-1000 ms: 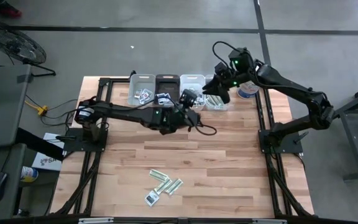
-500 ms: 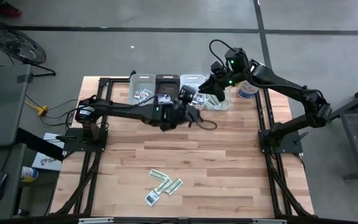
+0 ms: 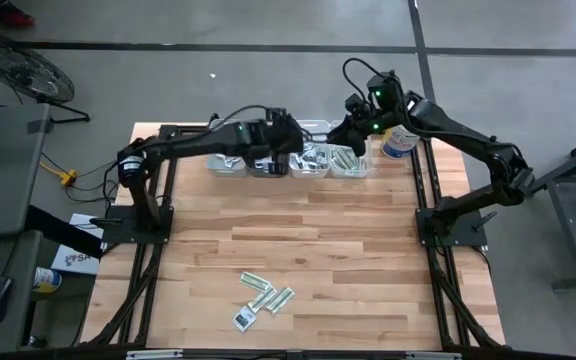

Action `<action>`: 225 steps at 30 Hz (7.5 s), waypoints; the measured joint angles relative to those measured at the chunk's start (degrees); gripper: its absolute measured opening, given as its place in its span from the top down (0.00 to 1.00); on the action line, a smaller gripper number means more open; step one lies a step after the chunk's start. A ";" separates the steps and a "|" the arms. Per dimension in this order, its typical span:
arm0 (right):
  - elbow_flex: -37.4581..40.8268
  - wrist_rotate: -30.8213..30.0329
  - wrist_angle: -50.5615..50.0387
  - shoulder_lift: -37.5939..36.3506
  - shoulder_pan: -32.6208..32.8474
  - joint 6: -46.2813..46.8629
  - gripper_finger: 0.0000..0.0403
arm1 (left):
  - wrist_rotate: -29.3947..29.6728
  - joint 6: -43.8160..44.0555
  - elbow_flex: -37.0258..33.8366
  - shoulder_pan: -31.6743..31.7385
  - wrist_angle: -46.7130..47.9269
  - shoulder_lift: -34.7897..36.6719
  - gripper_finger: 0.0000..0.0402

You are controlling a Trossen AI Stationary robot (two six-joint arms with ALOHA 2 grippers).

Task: Pick & Place First Aid Supplies
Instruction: Put the blue alcohol pad into the black bin, then put the black towelette pack into the white bin

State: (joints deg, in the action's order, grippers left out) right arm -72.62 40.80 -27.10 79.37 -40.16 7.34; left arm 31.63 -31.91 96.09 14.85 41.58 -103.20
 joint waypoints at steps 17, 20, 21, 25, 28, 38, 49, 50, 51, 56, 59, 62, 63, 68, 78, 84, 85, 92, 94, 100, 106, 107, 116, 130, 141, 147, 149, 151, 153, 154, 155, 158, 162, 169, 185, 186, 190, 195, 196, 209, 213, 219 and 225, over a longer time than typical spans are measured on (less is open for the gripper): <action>0.00 -0.16 -2.27 -1.70 -3.96 0.76 0.69 | -16.17 11.22 0.00 9.52 13.37 -0.02 1.00; 0.00 -0.22 -3.12 -2.66 -4.48 0.65 0.69 | -19.59 10.03 0.00 10.58 14.23 -0.02 1.00; 0.00 -0.28 -3.56 -3.01 -4.70 0.61 0.69 | -21.18 9.80 0.00 10.99 14.43 -0.02 1.00; 0.00 -0.52 -3.75 -4.71 -5.28 0.68 0.69 | -30.27 8.76 -0.09 13.61 14.52 -0.04 1.00; 0.00 -0.66 -3.60 -5.92 -5.67 0.89 0.69 | -34.75 8.20 -0.11 15.99 14.53 -0.04 1.00; 0.00 -2.50 -3.58 -8.42 -6.08 1.86 0.69 | -44.28 8.25 -0.15 22.86 15.08 -1.59 1.00; 0.00 -4.42 -3.68 -9.31 -6.06 3.36 0.69 | -44.78 9.09 -0.17 23.04 14.61 -9.44 1.00; 0.00 -4.42 -3.66 -9.31 -6.06 3.36 0.69 | -44.78 9.08 -0.21 23.07 14.55 -10.10 1.00; 0.00 -4.42 -3.68 -9.31 -6.06 3.36 0.69 | -44.77 9.08 -0.22 23.08 14.56 -10.54 1.00; 0.00 -4.42 -3.66 -9.31 -6.06 3.38 0.69 | -42.79 8.40 -0.20 23.01 13.34 -12.95 1.00; 0.00 -4.46 -3.64 -9.31 -6.06 3.36 0.69 | -42.56 8.19 -0.20 23.04 12.54 -13.26 1.00; 0.00 -4.53 -3.66 -9.31 -6.06 3.38 0.69 | -41.78 8.19 -0.19 23.04 11.75 -13.78 0.98; 0.00 -4.55 -3.66 -9.31 -6.06 3.38 0.69 | -41.65 8.19 -0.20 23.04 11.99 -13.83 0.97; 0.00 -4.69 -3.66 -9.31 -6.06 3.29 0.69 | -41.50 8.19 -0.15 23.04 12.05 -13.77 0.85; 0.00 -4.66 -4.00 -9.31 -6.06 3.13 0.69 | -41.83 6.44 2.90 23.04 17.58 -13.75 0.70; 0.00 -4.34 -4.11 -9.31 -6.03 1.64 0.69 | -39.69 4.99 8.29 22.50 24.09 -12.36 0.70; 0.00 -4.23 -4.34 -9.36 -6.06 1.16 0.69 | -39.45 5.08 8.44 22.28 24.57 -11.42 0.70; 0.00 -4.31 -7.87 -10.27 -6.06 -4.29 0.69 | -37.94 8.00 8.13 17.14 30.00 -3.14 0.70; 0.00 -4.31 -8.41 -10.66 -6.08 -5.46 0.69 | -36.79 9.73 8.13 14.89 31.41 -0.95 0.70; 0.00 -3.98 -9.49 -12.51 -6.28 -8.31 0.69 | -32.60 17.62 8.08 6.28 35.47 3.41 0.70; 0.00 -4.04 -12.41 -14.43 -6.75 -11.26 0.69 | -29.38 27.88 8.06 -2.76 40.20 4.66 0.70; 0.00 -4.03 -12.88 -14.61 -6.76 -11.72 0.69 | -29.20 29.14 8.00 -4.54 41.33 4.70 0.70; 0.00 -3.80 -16.98 -15.60 -6.84 -14.84 0.69 | -29.11 46.03 2.76 -20.50 40.85 4.99 0.70; 0.00 -2.42 -17.93 -15.85 -6.83 -15.53 0.69 | -25.08 91.44 -5.36 -45.24 24.71 4.90 0.70; 0.00 -1.38 -18.22 -16.03 -6.71 -16.46 0.69 | -25.23 108.25 -7.87 -58.25 17.95 -1.81 0.70; 0.00 -1.38 -18.28 -16.06 -6.69 -13.96 0.69 | -25.28 111.28 -7.87 -59.53 14.74 -7.06 0.70; 0.00 -1.38 -18.31 -16.06 -6.69 -13.44 0.69 | -25.09 110.74 -7.85 -59.52 12.86 -8.87 0.70; 0.00 -1.36 -18.31 -16.06 -6.69 -12.83 0.69 | -25.07 109.09 -7.87 -59.52 9.96 -10.42 0.70; 0.00 -1.38 -18.42 -16.06 -6.69 -12.33 0.69 | -25.08 107.44 -7.85 -59.52 7.71 -11.71 0.70; 0.00 -1.38 -18.63 -16.06 -6.69 -12.31 0.69 | -25.09 107.06 -7.85 -59.51 6.72 -12.34 0.70; 0.00 -1.36 -18.94 -16.06 -6.69 -12.30 0.69 | -25.10 107.04 -7.85 -59.50 6.26 -12.91 0.70; 0.00 -1.45 -20.06 -16.06 -6.69 -12.31 0.69 | -25.11 109.70 -7.85 -59.47 6.13 -13.97 0.70; 0.00 -1.74 -21.75 -16.06 -6.69 -12.29 0.69 | -25.11 112.68 -7.85 -59.47 6.45 -14.71 0.70; 0.00 -1.82 -23.50 -16.06 -6.69 -12.03 0.69 | -24.71 113.45 -7.82 -59.45 4.57 -14.82 0.70; 0.00 -3.59 -24.28 -16.04 -6.67 -9.00 0.69 | -26.39 111.68 -7.48 -59.47 1.59 -19.21 0.70; 0.00 -3.58 -24.51 -16.04 -6.67 -8.82 0.69 | -26.68 111.71 -7.47 -59.47 1.82 -19.64 0.70; 0.00 -3.57 -24.69 -16.04 -6.67 -8.79 0.69 | -28.54 111.66 -7.41 -59.34 2.95 -21.28 0.70; 0.00 -3.57 -25.16 -16.04 -6.67 -8.77 0.69 | -30.86 111.63 -7.15 -59.30 5.71 -22.77 0.75; 0.00 -3.57 -25.24 -16.04 -6.67 -8.77 0.69 | -30.86 111.62 -7.15 -59.30 6.13 -22.97 0.77; 0.00 -3.57 -25.86 -16.04 -6.67 -9.16 0.69 | -28.69 110.19 -6.80 -59.45 8.14 -23.08 0.99; 0.00 -3.57 -25.85 -16.04 -6.67 -10.20 0.69 | -25.26 108.42 -4.82 -59.56 11.76 -21.92 1.00; 0.00 -4.38 -24.50 -16.02 -6.67 -11.82 0.69 | -20.28 104.57 0.47 -59.09 21.89 -19.43 1.00; 0.00 -4.42 -23.95 -16.02 -6.67 -15.00 0.69 | -16.98 97.69 5.93 -58.10 28.68 -16.60 1.00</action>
State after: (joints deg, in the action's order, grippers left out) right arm -72.62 36.38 -51.05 63.35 -46.83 -7.66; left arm 14.65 65.78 102.03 -43.25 70.26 -119.80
